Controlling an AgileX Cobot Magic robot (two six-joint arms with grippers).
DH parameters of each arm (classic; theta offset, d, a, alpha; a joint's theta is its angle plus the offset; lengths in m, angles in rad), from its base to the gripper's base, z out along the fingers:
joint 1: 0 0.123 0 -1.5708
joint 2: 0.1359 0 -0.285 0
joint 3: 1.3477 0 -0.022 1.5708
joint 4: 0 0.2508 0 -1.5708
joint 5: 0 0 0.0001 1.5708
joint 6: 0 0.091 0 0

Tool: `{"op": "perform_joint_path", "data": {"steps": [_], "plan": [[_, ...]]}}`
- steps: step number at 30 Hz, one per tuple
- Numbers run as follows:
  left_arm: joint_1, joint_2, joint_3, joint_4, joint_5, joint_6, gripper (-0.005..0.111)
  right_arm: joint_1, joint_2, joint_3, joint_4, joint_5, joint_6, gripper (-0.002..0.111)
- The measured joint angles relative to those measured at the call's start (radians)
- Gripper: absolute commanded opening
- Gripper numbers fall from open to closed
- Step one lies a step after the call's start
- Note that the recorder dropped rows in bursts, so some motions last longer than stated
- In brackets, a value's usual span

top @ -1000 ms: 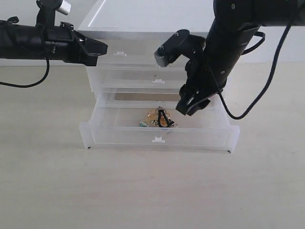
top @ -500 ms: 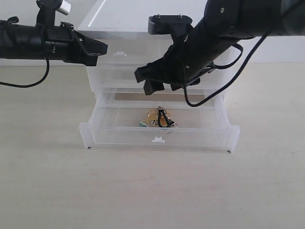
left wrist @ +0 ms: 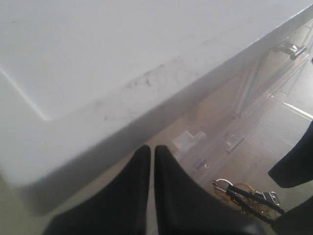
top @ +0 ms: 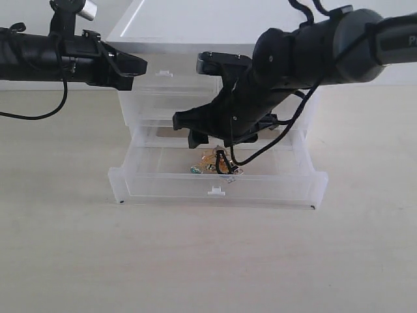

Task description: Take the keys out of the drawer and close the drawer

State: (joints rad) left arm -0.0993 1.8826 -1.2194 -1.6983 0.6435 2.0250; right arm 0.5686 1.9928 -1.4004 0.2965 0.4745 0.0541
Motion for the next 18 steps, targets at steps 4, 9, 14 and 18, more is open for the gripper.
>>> {"op": "perform_joint_path", "data": {"steps": [4,9,14,18], "plan": [[0.0,0.0,0.0,0.0,0.0,0.0,0.004,0.0,0.033,0.0,-0.022,-0.029,0.021,0.059],[0.0,0.0,0.0,0.0,0.0,0.0,0.004,0.0,0.081,0.0,-0.044,-0.035,0.027,0.059],[0.0,0.0,0.0,0.0,0.0,0.0,0.004,0.0,0.118,0.0,-0.151,-0.037,0.086,0.059],[0.0,0.0,0.0,0.0,0.002,0.0,0.004,0.0,0.12,0.0,-0.243,-0.04,0.138,0.058]]}}
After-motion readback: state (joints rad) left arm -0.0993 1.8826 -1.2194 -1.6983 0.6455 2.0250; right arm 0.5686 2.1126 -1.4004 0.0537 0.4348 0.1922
